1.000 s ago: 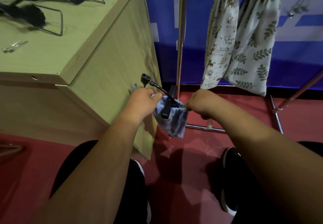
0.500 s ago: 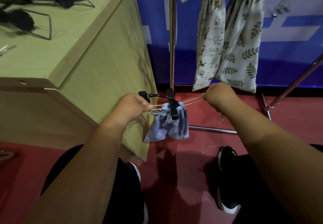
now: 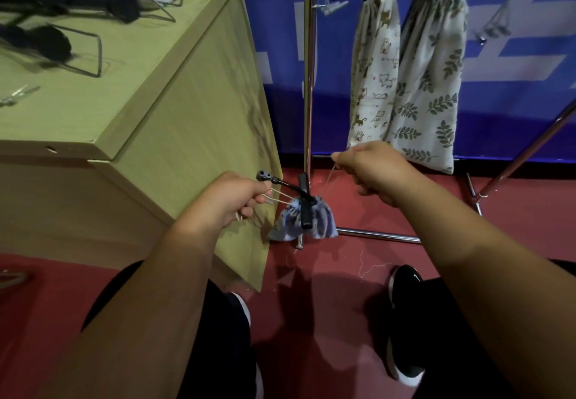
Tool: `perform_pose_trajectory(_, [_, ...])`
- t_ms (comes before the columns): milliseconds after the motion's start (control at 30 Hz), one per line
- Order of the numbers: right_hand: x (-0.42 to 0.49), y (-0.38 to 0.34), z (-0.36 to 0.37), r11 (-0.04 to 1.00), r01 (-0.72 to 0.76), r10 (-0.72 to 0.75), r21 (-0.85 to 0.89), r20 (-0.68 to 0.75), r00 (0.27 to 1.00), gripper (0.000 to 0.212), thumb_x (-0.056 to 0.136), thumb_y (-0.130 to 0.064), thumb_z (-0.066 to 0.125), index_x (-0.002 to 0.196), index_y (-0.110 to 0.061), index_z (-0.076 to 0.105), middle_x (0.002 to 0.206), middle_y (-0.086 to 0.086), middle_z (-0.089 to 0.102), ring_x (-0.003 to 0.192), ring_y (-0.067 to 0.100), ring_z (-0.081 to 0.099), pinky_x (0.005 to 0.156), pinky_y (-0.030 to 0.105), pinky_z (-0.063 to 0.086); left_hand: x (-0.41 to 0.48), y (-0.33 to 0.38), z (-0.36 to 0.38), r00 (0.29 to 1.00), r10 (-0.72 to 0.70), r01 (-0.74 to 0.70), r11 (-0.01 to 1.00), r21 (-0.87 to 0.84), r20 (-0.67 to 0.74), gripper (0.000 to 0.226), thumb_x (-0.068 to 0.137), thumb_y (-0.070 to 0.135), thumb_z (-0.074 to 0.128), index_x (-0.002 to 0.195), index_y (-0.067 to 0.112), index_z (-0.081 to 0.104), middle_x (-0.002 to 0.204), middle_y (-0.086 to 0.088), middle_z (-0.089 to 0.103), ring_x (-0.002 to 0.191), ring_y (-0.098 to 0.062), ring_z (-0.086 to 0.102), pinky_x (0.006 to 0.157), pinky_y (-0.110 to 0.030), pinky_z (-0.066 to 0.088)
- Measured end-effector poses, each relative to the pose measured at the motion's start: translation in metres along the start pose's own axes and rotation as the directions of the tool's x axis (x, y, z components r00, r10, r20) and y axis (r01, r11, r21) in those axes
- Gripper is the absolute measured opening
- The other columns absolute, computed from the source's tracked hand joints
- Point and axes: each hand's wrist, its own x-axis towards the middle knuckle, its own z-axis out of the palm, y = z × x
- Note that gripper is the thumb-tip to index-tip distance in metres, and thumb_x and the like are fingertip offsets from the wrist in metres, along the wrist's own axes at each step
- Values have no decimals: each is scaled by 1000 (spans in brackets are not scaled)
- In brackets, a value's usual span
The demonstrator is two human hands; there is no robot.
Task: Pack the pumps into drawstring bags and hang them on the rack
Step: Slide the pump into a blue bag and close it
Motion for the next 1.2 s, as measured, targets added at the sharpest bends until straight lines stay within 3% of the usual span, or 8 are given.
perform_pose_trajectory(100, [-1,-9,6,998,39,-40,50,28,999,22,97,-31,76,91,-11,70,63,3,41,51,17,36,46,26,40,-8,5,3,997,-17,23,996,-90,69,22,103,27,68,91,10,73,73,-1,60,53,-8,47,47,-21,39])
perform_pose_trajectory(233, [-1,-7,17,999,51,-51,-2,-15,999,27,92,-37,82,83,-11,80,69,4,58,62,17,53,59,31,53,-18,13,7,989,134,-120,975,-186,67,25,101,33,69,80,21,74,82,5,72,86,-16,62,82,-32,49])
perform_pose_trajectory(367, [-8,-17,24,996,67,-67,65,-10,998,26,92,-41,76,87,-17,84,79,-4,72,79,17,64,78,38,53,-34,24,14,961,242,-191,932,-308,135,25,104,24,60,104,13,83,95,-6,76,104,-22,74,102,-37,55])
perform_pose_trajectory(567, [-34,-33,29,986,134,-139,94,43,989,25,96,-31,68,97,-11,83,83,5,80,81,22,77,91,48,63,-66,43,35,937,345,-327,922,-208,54,20,100,11,69,118,14,78,100,-13,82,79,-18,80,80,-33,66])
perform_pose_trajectory(867, [-88,-71,21,967,240,-234,-87,76,969,55,99,-55,64,99,-3,82,95,18,82,95,40,78,99,52,59,-109,83,42,906,418,-406,902,146,-61,24,83,24,76,60,20,75,71,-12,77,74,-25,80,69,-41,68])
perform_pose_trajectory(933, [-101,-80,18,970,229,-220,-85,103,970,45,95,-47,67,88,-6,82,90,17,82,82,37,75,95,52,60,-125,94,39,907,420,-405,879,252,-8,19,74,36,69,70,19,78,80,-15,78,83,-30,80,79,-53,67])
perform_pose_trajectory(1033, [-121,-95,3,967,243,-236,-78,82,968,24,88,-31,69,78,-12,80,79,13,76,75,26,68,83,49,59,-147,110,34,917,385,-398,896,197,100,25,87,32,67,93,11,79,98,-12,80,88,-26,79,89,-51,65])
perform_pose_trajectory(1200, [-148,-121,-23,869,402,-386,-287,113,915,24,106,-27,67,96,-7,74,80,10,76,75,30,74,77,47,63,-155,123,38,822,511,-564,791,237,252,29,92,6,62,112,26,71,103,-2,79,90,-18,74,80,-42,63])
